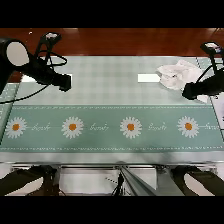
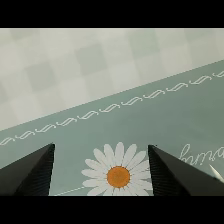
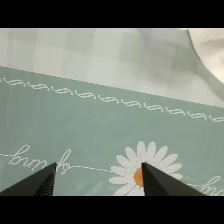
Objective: Fold the shirts.
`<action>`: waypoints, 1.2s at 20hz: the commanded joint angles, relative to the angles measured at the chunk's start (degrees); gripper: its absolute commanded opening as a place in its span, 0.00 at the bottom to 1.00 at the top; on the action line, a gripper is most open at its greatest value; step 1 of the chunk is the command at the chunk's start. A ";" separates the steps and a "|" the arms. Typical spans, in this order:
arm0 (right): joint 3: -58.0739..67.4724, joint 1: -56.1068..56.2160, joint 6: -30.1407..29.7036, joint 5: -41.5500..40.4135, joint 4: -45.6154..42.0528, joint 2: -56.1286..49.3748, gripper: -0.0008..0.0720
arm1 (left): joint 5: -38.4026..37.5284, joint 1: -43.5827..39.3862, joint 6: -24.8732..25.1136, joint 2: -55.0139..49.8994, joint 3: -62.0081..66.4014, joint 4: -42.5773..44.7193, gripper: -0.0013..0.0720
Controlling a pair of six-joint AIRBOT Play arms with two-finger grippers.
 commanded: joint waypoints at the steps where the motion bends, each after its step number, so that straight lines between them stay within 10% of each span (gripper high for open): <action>1: 0.04 0.07 0.00 0.00 0.02 -0.04 0.85 | 0.02 -0.02 0.02 -0.04 -0.02 0.00 0.99; 24: 0.04 0.04 -0.07 -2.89 0.02 -0.09 0.85 | 0.02 -0.02 0.02 -0.28 -0.02 0.02 0.99</action>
